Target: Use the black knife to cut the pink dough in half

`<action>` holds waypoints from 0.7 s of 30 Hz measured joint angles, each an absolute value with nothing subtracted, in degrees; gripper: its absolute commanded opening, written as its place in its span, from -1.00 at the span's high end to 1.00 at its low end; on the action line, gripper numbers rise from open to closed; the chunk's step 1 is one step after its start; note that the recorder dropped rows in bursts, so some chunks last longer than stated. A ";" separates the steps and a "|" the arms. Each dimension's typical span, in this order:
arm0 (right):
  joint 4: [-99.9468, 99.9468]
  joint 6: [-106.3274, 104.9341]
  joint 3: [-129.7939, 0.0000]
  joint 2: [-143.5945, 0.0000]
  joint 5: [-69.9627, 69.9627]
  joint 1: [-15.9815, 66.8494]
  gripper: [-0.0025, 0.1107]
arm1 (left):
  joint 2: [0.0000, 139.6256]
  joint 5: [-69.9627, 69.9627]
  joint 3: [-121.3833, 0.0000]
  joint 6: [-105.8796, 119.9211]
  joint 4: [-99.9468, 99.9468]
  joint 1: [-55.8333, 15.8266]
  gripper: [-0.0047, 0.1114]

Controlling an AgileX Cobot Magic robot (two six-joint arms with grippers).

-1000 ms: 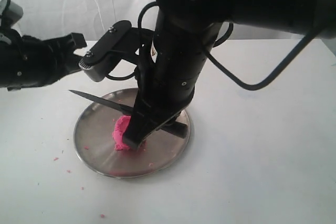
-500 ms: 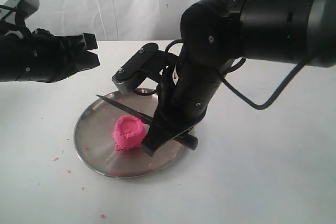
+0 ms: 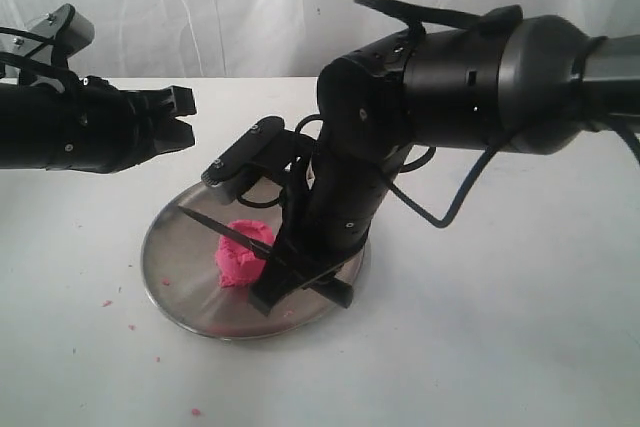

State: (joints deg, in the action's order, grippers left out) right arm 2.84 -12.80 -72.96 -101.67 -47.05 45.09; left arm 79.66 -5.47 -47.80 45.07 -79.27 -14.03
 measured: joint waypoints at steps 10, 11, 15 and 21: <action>2.74 -13.07 -72.96 -101.67 -46.72 42.67 0.96 | 79.66 -5.06 -47.80 45.07 -78.34 -14.03 0.92; 2.74 -13.07 -72.96 -101.67 -46.61 42.67 0.96 | 79.66 -5.06 -47.80 45.07 -78.34 -14.03 0.92; 2.85 -13.29 -72.96 -102.90 -46.48 42.67 0.96 | 79.66 -5.06 -47.80 45.07 -78.20 -14.03 0.92; 2.94 -13.29 -72.87 -104.44 -46.48 42.67 0.96 | 79.66 -5.06 -47.80 45.07 -77.80 -14.03 0.92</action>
